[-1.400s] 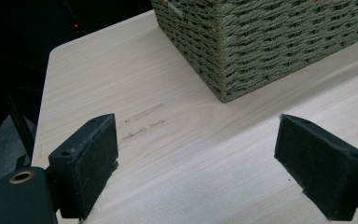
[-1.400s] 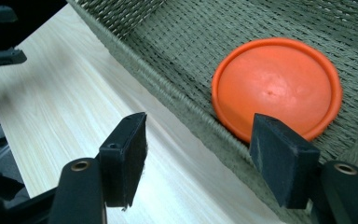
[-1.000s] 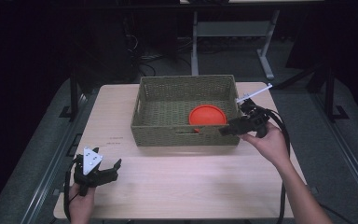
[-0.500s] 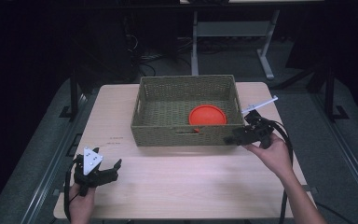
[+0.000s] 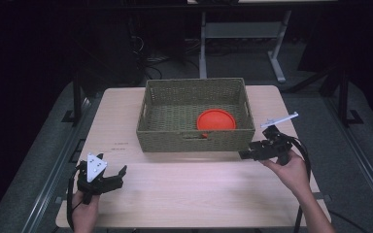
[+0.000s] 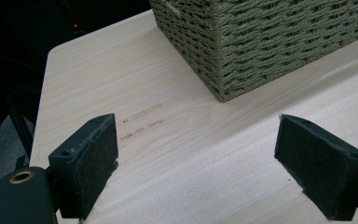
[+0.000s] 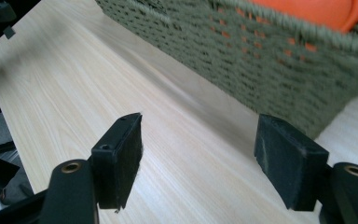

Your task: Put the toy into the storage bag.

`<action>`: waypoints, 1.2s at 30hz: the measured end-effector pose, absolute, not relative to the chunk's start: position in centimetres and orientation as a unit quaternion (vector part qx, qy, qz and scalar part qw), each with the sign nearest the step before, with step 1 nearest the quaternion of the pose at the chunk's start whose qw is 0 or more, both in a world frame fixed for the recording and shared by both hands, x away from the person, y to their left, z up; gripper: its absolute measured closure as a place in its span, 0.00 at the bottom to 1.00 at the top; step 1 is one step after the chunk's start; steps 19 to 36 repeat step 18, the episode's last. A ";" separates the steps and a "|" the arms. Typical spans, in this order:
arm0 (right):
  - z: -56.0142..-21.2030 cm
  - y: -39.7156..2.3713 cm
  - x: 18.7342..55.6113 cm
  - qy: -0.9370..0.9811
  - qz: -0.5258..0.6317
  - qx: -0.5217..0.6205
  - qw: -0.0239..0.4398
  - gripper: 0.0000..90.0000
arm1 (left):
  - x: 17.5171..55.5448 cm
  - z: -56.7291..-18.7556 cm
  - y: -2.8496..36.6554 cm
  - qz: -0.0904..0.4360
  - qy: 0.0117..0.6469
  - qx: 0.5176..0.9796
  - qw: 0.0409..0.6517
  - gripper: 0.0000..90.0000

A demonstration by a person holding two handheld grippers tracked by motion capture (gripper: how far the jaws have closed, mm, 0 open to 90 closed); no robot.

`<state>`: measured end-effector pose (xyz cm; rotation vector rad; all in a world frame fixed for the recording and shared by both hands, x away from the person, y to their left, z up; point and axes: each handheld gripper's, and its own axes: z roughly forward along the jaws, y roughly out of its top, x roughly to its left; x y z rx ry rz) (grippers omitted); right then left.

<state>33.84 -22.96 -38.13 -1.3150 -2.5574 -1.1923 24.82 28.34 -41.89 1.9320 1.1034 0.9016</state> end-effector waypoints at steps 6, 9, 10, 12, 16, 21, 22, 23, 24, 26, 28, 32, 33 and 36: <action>-39.6 -23.6 32.6 -0.824 -0.378 -0.422 0.013 0.34 | 24.8 -41.9 28.3 0.350 0.428 0.750 0.364 0.14; -40.2 -23.7 31.8 -0.829 -0.370 -0.419 0.006 0.34 | 24.8 -41.9 28.3 0.351 0.427 0.750 0.363 0.14; -40.5 -23.9 31.5 -0.829 -0.371 -0.418 0.004 0.34 | 24.8 -41.9 28.3 0.351 0.427 0.750 0.363 0.14; -40.9 -24.2 31.0 -0.828 -0.375 -0.417 0.007 0.33 | 24.8 -41.9 28.3 0.351 0.427 0.750 0.363 0.14; -42.0 -25.3 29.3 -0.823 -0.386 -0.416 -0.004 0.32 | 24.9 -41.9 28.3 0.351 0.428 0.750 0.364 0.14; -42.7 -25.8 28.3 -0.819 -0.393 -0.417 -0.016 0.32 | 24.9 -42.0 28.3 0.351 0.426 0.750 0.364 0.14; -42.7 -25.8 28.3 -0.819 -0.393 -0.417 -0.016 0.32 | 24.9 -42.0 28.3 0.351 0.426 0.750 0.364 0.14; -42.7 -25.8 28.3 -0.819 -0.393 -0.417 -0.016 0.32 | 24.9 -42.0 28.3 0.351 0.426 0.750 0.364 0.14; -42.7 -25.8 28.3 -0.819 -0.393 -0.417 -0.016 0.32 | 24.9 -42.0 28.3 0.351 0.426 0.750 0.364 0.14; -42.7 -25.8 28.3 -0.819 -0.393 -0.417 -0.016 0.32 | 24.9 -42.0 28.3 0.351 0.426 0.750 0.364 0.14; -42.7 -25.8 28.3 -0.819 -0.393 -0.417 -0.016 0.32 | 24.9 -42.0 28.3 0.351 0.426 0.750 0.364 0.14; -42.7 -25.8 28.3 -0.819 -0.393 -0.417 -0.016 0.32 | 24.9 -42.0 28.3 0.351 0.426 0.750 0.364 0.14; -42.7 -25.8 28.3 -0.819 -0.393 -0.417 -0.016 0.32 | 24.9 -42.0 28.3 0.351 0.426 0.750 0.364 0.14; -42.7 -25.8 28.3 -0.819 -0.393 -0.417 -0.016 0.32 | 24.9 -42.0 28.3 0.351 0.426 0.750 0.364 0.14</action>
